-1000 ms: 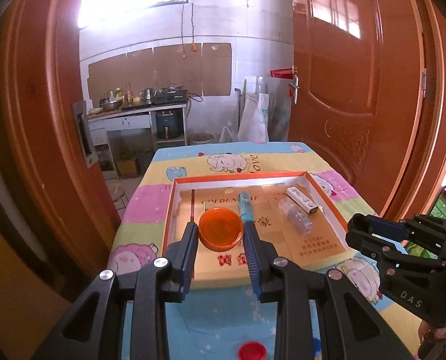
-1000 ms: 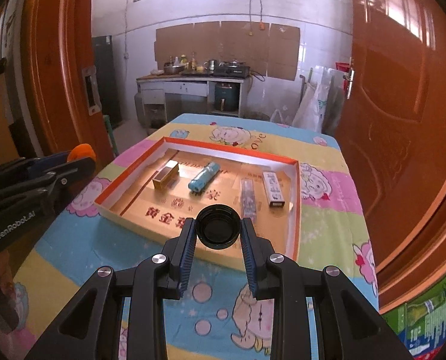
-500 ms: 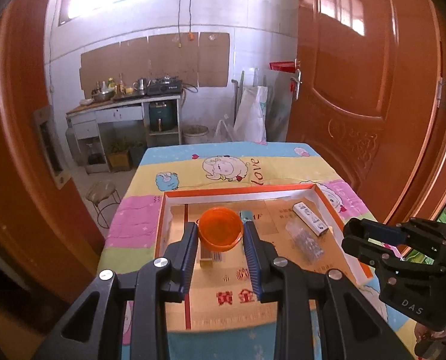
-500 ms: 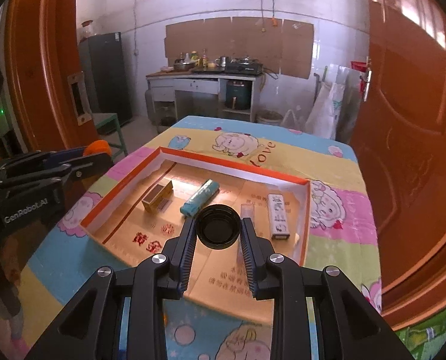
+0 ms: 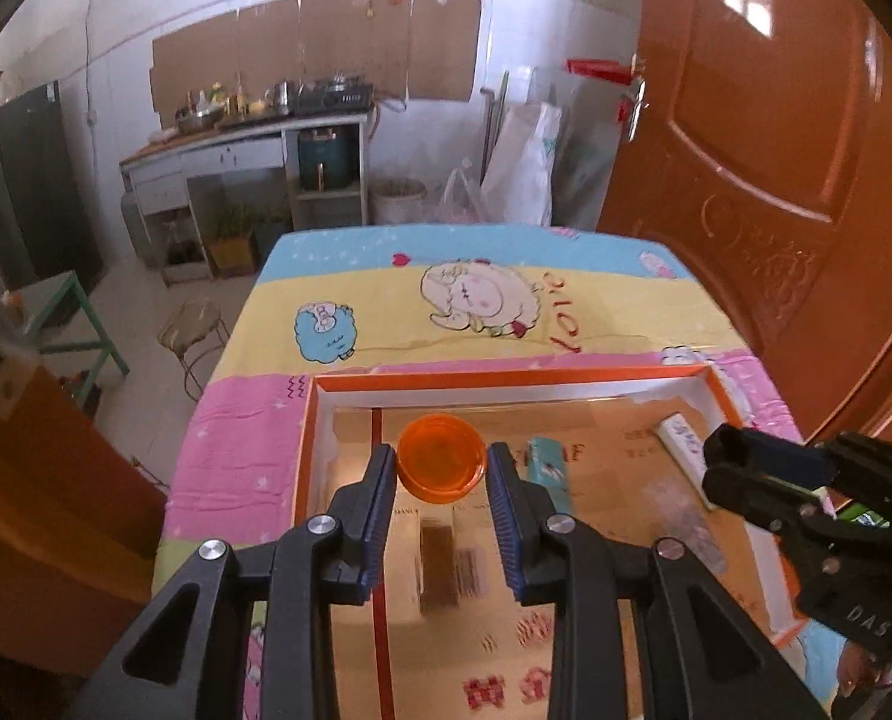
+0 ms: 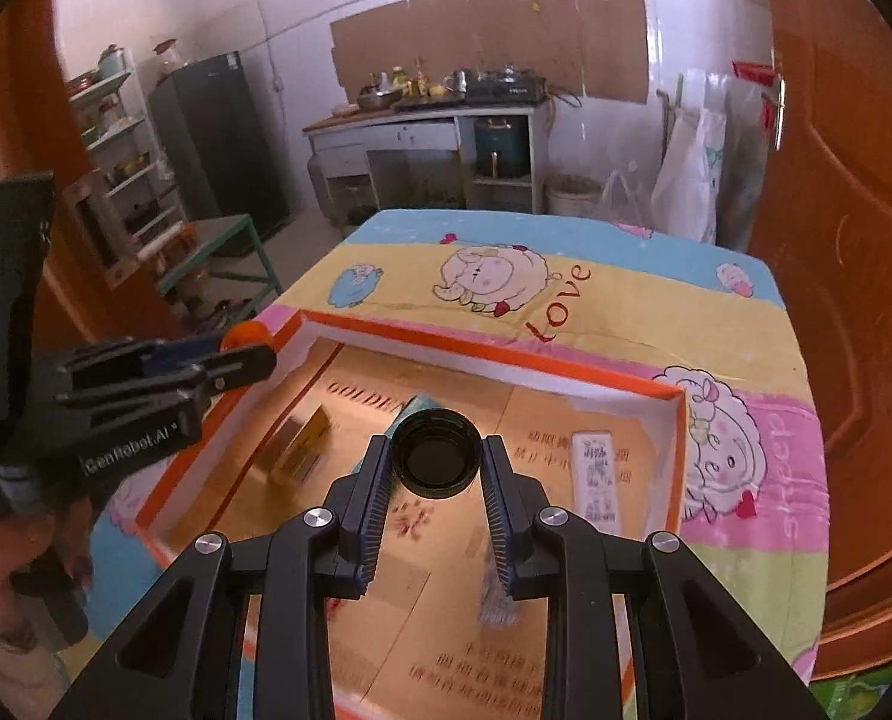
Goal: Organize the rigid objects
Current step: 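Carry the orange cap and black cap over into the box lid, then open both tools to drop the caps inside the box lid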
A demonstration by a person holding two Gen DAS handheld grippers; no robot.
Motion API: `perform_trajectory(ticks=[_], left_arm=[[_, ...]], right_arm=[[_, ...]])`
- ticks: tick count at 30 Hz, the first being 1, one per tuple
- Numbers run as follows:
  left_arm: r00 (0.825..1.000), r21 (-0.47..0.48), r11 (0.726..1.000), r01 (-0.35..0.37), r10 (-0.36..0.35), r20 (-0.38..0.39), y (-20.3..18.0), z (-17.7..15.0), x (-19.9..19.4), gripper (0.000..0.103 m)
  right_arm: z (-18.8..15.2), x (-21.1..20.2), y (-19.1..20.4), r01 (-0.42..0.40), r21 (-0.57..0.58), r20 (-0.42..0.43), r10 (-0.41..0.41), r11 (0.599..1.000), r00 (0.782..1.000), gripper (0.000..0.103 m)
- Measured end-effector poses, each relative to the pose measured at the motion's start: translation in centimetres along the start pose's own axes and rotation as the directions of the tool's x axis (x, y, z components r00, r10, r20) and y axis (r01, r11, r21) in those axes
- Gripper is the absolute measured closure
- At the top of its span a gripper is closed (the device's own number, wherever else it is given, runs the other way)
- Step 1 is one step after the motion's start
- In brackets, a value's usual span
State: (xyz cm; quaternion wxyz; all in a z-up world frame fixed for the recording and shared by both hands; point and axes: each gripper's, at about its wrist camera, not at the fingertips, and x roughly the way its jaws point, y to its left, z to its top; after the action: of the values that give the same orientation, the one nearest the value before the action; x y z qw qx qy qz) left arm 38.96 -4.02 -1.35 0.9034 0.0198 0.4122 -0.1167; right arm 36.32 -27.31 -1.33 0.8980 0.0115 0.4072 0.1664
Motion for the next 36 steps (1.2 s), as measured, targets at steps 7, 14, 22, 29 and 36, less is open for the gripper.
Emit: perform_trajectory(ticks=[7,14,22,29,36], left_arm=[[0.993,-0.026,1.0,-0.01,0.007,-0.121,1.3,1.2,4.6,0.072],[0.987,-0.053,0.998,-0.019,0.01,-0.16,2.3,1.5,6.9,0.072],[0.984,-0.053,0.998,-0.025,0.015,-0.179,2.5,1.4,8.0,0.072],[0.982,-0.056,0.998,-0.016,0.006,-0.187,2.8,1.2,8.6,0.072],[0.982,-0.056,0.998,-0.022,0.011,-0.187,2.9,1.0,9.0,0.072]], right_arm=[[2.3,4.1,-1.9,0.042,0.01,-0.082,-0.041,0.999,0.996,0.073],[3.0,7.6,-2.5,0.059,0.006,-0.14,-0.057,0.998,0.989,0.073],[2.6,9.8,-3.0,0.084,0.014,-0.187,-0.08,0.996,0.979,0.073],[2.4,10.8,-2.8,0.104,-0.004,-0.207,-0.103,0.995,0.973,0.073],[2.2,11.5,-2.9,0.122,-0.009,-0.218,-0.121,0.992,0.968,0.073]])
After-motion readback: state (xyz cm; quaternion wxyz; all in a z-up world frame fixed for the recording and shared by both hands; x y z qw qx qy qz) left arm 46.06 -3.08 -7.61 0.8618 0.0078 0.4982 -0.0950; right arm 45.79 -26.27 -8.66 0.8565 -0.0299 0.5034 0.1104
